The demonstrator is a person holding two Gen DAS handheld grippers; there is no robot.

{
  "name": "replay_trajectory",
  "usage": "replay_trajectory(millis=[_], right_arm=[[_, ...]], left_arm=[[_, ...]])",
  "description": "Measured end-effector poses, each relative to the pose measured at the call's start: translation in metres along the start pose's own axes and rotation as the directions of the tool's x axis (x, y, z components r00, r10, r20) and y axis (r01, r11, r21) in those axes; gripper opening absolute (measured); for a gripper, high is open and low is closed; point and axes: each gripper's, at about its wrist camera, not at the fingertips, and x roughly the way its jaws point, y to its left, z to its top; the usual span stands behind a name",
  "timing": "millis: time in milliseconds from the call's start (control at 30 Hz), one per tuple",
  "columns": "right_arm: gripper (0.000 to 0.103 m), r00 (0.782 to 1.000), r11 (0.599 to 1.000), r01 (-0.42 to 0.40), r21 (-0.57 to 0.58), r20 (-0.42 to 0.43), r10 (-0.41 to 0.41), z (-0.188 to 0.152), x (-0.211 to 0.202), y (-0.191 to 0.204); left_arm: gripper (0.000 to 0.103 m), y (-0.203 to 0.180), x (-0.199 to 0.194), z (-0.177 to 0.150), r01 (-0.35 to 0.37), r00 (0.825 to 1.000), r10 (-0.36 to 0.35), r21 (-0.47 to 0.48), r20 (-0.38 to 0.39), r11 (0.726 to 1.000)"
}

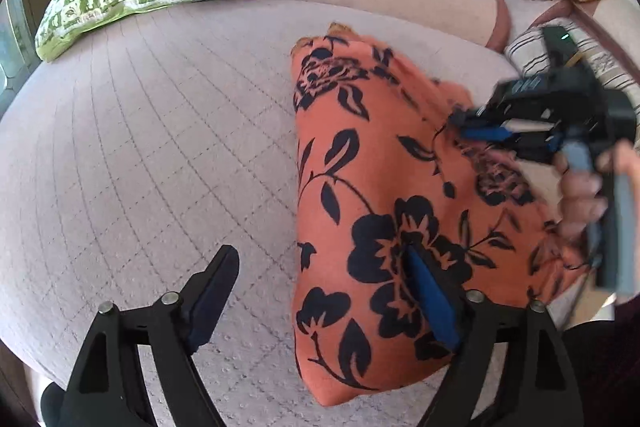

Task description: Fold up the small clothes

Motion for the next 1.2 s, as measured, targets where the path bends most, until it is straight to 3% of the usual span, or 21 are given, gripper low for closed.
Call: replay_trajectory(millis=[100,200,300,433,500,533,633,733,833,933,1067,1200], right_arm=[[0.022,0.999,0.999,-0.041,0.034,0.029,0.04,-0.005,-0.015,-0.008],[0.024,0.996,0.998,-0.031,-0.051,0.08,0.036,-0.029,-0.047,-0.007],[0.024,0.989,0.989,-0.09,-0.114,0.104,0.102,-0.052,-0.076,-0.002],[0.024,0.987,0.974,-0.131,-0.185,0.066,0.145,-0.093,-0.093,0.0],[0.024,0.995,0.978,-0.096,-0.186,-0.005,0.097,-0.114,-0.079,-0.003],[0.023,0.999,0.983,-0.018,-0.183,-0.043,0.01,-0.129,-0.065,-0.011],[0.022,0.999,0.971,0.05,-0.233,0.002,-0.051,-0.145,-0.07,-0.014],[0.022,0.999,0.973,0.043,-0.227,-0.003,-0.045,-0.144,-0.076,-0.015],[0.022,0.999,0.983,-0.022,-0.183,0.031,0.028,-0.132,-0.096,-0.017],[0.023,0.993,0.984,-0.039,-0.174,0.104,0.058,-0.109,-0.104,-0.004],[0.023,0.99,0.989,-0.057,-0.135,0.121,0.073,-0.078,-0.09,0.004],[0.023,0.986,0.989,-0.071,-0.131,0.141,0.09,-0.057,-0.069,0.009]], left_arm=[[0.088,-0.003,-0.002,0.0,-0.002,1.0,0.002,0.018,-0.012,1.0],[0.088,0.0,-0.009,0.001,0.016,1.0,-0.017,-0.012,-0.024,1.0],[0.088,0.001,-0.021,-0.004,0.006,1.0,-0.006,-0.013,-0.005,1.0],[0.088,-0.005,-0.028,-0.014,-0.017,1.0,0.016,0.03,0.021,0.999],[0.088,-0.006,-0.024,-0.019,-0.026,0.999,0.026,0.042,0.02,0.999],[0.088,-0.006,-0.021,-0.021,-0.024,1.0,0.024,0.045,0.009,0.999],[0.089,0.0,-0.012,-0.026,0.021,0.999,-0.021,0.01,-0.026,1.0],[0.088,0.004,-0.019,-0.017,0.06,0.997,-0.06,-0.006,-0.054,0.998],[0.088,0.007,-0.038,0.006,0.042,0.999,-0.042,0.014,0.006,0.999],[0.088,0.008,-0.044,0.043,-0.021,0.999,0.02,0.019,0.048,1.0],[0.087,0.002,-0.014,0.097,-0.136,0.99,0.135,0.026,0.034,0.99],[0.086,-0.013,0.014,0.124,-0.169,0.986,0.168,0.054,0.013,0.984]])
